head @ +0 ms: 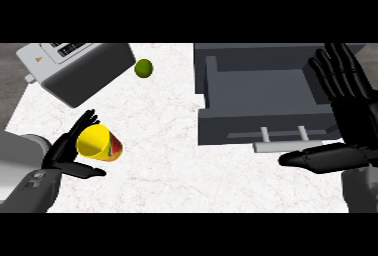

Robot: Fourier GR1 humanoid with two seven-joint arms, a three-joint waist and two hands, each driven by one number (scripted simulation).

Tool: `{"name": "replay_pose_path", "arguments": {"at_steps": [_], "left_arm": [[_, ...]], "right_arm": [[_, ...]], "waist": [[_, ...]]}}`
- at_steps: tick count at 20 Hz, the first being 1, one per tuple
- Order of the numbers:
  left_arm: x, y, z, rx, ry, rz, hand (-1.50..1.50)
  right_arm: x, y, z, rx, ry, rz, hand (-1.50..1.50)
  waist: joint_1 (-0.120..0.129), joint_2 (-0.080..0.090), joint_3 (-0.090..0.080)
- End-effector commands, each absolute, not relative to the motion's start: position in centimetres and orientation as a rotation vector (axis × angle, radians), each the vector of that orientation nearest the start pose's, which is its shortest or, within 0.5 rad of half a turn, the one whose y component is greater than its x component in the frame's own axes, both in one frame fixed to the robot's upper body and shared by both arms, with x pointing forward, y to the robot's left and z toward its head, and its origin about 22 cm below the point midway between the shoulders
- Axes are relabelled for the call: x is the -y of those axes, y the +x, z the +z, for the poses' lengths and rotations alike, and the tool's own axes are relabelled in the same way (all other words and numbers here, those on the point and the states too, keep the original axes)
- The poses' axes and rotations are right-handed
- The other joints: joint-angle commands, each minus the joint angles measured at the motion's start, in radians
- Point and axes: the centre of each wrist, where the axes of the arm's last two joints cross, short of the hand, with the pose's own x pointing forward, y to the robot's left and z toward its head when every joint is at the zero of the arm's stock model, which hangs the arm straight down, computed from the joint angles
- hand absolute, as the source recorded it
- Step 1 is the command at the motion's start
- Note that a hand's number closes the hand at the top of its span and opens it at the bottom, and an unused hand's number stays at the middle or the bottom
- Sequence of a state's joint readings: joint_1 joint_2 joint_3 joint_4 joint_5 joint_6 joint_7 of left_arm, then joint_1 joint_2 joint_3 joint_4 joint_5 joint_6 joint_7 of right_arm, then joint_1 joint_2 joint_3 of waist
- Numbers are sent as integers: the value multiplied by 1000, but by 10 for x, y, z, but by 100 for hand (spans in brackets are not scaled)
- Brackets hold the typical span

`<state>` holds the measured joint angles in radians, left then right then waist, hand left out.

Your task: Pick up the cup, place it into the drawer and close the drawer

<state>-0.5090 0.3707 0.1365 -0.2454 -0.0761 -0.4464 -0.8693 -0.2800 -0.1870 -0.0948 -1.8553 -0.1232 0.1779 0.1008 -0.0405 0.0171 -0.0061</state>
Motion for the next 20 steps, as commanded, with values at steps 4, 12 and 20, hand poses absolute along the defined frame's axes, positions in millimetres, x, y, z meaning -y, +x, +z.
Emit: {"name": "replay_pose_path", "arguments": {"at_steps": [4, 12, 20], "left_arm": [[-346, 285, -117, 1670, -309, -201, -150], [-343, 286, -118, 1647, -416, -207, -150], [-319, 299, -115, 1741, -549, -204, 150]], "right_arm": [[249, 278, 155, 2029, 89, 276, -150], [251, 279, 159, 1999, 70, 292, -150], [261, 276, 146, 1989, 61, 287, -150]], "waist": [[-9, 4, -2], [-2, 0, -1], [0, -1, 0]]}}
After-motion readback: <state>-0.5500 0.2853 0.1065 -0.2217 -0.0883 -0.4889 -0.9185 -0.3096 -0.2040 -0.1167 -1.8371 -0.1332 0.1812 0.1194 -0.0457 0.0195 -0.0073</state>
